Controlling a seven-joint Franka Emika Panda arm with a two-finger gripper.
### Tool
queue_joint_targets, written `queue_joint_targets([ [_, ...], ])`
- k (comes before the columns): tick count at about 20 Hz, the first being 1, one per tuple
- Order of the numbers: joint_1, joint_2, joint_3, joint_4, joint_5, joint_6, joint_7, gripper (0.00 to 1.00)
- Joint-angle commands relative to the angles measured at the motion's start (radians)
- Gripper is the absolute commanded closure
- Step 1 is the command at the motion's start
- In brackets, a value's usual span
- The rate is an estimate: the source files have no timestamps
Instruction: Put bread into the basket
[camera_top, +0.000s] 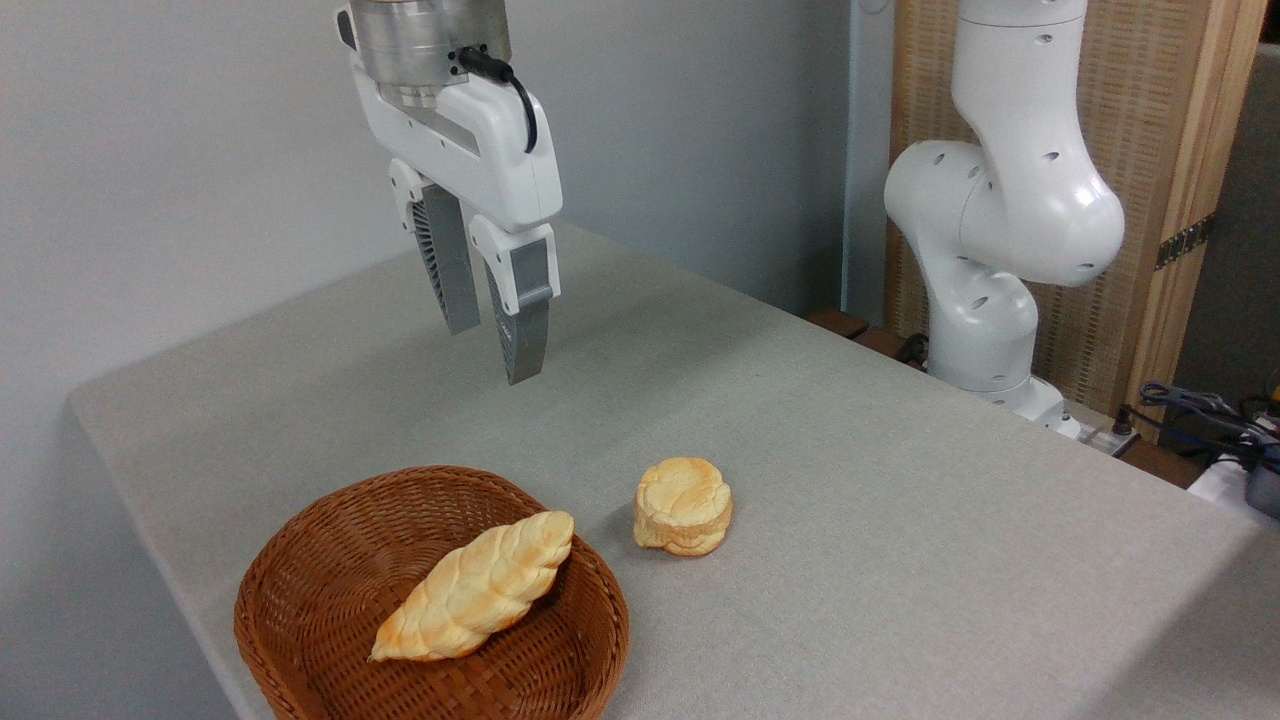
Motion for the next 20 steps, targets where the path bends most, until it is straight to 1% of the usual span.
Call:
queue_joint_targets([
  [1, -0.002, 0.012, 0.004, 0.037, -0.013, -0.054, 0.006, 0.00],
  [5, -0.002, 0.038, -0.002, 0.087, -0.004, -0.117, -0.001, 0.00],
  [9, -0.002, 0.051, 0.004, 0.100, -0.001, -0.119, 0.000, 0.00],
  [12, -0.002, 0.051, 0.003, 0.100, 0.035, -0.119, 0.000, 0.00],
  [20, -0.002, 0.049, 0.004, 0.100, 0.029, -0.116, 0.002, 0.00],
])
